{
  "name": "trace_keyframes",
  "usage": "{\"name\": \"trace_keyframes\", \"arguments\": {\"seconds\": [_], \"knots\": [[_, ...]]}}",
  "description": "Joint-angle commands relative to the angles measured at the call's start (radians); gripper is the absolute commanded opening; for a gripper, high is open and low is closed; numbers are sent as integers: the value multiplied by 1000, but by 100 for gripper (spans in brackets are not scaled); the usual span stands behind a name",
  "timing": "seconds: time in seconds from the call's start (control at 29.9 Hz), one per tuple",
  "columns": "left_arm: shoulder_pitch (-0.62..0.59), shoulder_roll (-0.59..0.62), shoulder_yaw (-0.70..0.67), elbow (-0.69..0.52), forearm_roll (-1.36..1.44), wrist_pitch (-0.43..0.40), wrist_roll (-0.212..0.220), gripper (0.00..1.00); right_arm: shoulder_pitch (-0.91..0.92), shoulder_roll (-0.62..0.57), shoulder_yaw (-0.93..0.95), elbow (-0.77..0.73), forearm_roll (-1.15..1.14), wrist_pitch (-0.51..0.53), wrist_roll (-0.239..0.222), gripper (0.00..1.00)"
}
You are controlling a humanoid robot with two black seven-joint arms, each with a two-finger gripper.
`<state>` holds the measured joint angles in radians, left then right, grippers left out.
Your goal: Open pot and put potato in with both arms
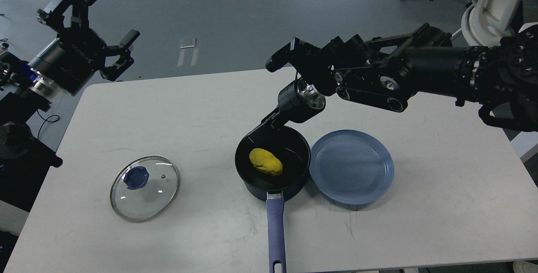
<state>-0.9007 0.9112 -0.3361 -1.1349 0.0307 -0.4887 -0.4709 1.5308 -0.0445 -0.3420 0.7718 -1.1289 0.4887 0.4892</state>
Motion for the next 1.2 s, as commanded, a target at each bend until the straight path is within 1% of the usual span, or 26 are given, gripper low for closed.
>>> {"name": "trace_keyframes", "arguments": {"seconds": [0.0, 0.03, 0.1, 0.13, 0.17, 0.23, 0.37, 0.43, 0.54, 0.67, 0.77, 0.8, 0.97, 1.17], "knots": [[0, 2, 0, 0, 0, 0, 0, 98, 43, -109, 99, -5, 141, 0, -1, 97], [0, 2, 0, 0, 2, 0, 0, 98, 46, -154, 132, -3, 196, 0, -1, 97], [0, 2, 0, 0, 2, 0, 0, 98, 42, -202, 169, -5, 256, 0, -1, 97], [2, 2, 0, 0, 0, 0, -2, 98, 29, -253, 210, -11, 318, 0, -1, 97], [3, 2, 0, 0, 0, 0, -2, 98, 22, -277, 227, -19, 352, 0, -1, 97], [16, 0, 0, 0, 0, 0, -2, 98, -50, -349, 270, -40, 505, 0, -1, 97], [26, -6, 0, 0, 0, 0, -5, 98, -158, -434, 336, -51, 697, 0, -1, 97], [31, -12, -1, 0, 0, 0, -6, 98, -283, -472, 415, -51, 851, 0, -1, 98], [36, -21, -3, 0, -2, 0, -8, 98, -377, -485, 475, -52, 934, 0, -1, 98], [46, -49, -4, 4, -3, 0, -9, 98, -591, -500, 624, -48, 1069, 0, -1, 98], [71, -69, -18, 15, -3, 0, -9, 98, -694, -486, 716, -51, 1078, 0, -1, 98], [86, -81, -30, 18, -3, 0, -8, 98, -737, -483, 748, -51, 1078, 0, -1, 100], [146, -135, -57, 55, -2, 0, -5, 98, -834, -440, 779, -62, 1078, 0, -1, 100], [193, -201, -64, 112, 3, 0, 0, 98, -865, -420, 782, -60, 1080, 0, -1, 100]]}}
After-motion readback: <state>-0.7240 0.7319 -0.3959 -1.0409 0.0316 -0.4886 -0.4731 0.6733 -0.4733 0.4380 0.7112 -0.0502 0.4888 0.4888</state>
